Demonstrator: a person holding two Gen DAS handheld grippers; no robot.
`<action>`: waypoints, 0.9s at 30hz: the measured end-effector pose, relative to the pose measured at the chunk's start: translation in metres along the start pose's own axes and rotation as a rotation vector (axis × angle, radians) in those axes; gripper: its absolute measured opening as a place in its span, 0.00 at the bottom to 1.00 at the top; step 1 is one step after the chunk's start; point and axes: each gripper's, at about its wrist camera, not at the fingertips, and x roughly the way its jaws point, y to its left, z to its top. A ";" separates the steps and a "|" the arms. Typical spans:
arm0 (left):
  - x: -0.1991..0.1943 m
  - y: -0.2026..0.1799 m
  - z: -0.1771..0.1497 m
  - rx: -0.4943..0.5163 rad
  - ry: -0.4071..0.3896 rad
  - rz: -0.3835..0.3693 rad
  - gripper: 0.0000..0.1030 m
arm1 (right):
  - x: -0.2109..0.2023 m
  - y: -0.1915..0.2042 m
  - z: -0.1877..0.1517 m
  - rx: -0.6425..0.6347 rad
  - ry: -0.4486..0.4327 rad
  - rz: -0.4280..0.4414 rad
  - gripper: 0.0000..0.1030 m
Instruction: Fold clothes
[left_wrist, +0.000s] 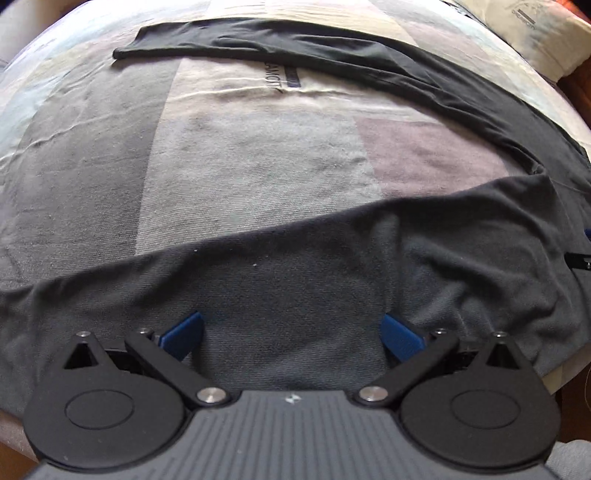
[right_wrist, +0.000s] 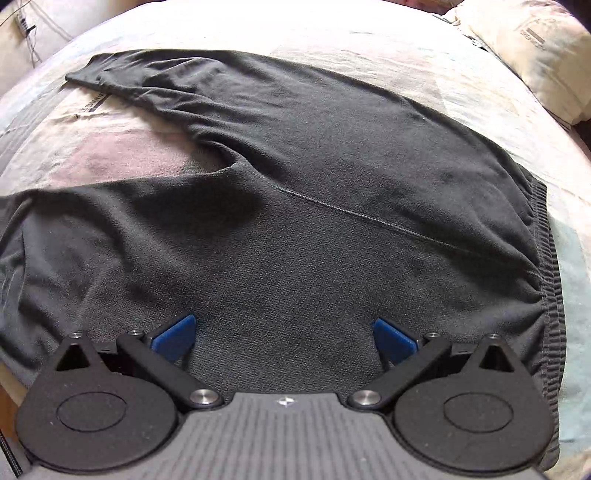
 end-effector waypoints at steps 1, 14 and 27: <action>-0.002 0.010 0.002 -0.041 0.004 0.006 0.99 | 0.000 -0.001 0.000 -0.004 0.001 0.004 1.00; -0.023 0.153 0.007 -0.479 -0.029 0.182 0.97 | 0.001 0.000 -0.001 -0.010 -0.002 0.005 1.00; -0.002 0.174 0.029 -0.478 0.005 0.238 0.99 | 0.000 -0.001 -0.005 -0.021 -0.017 0.006 1.00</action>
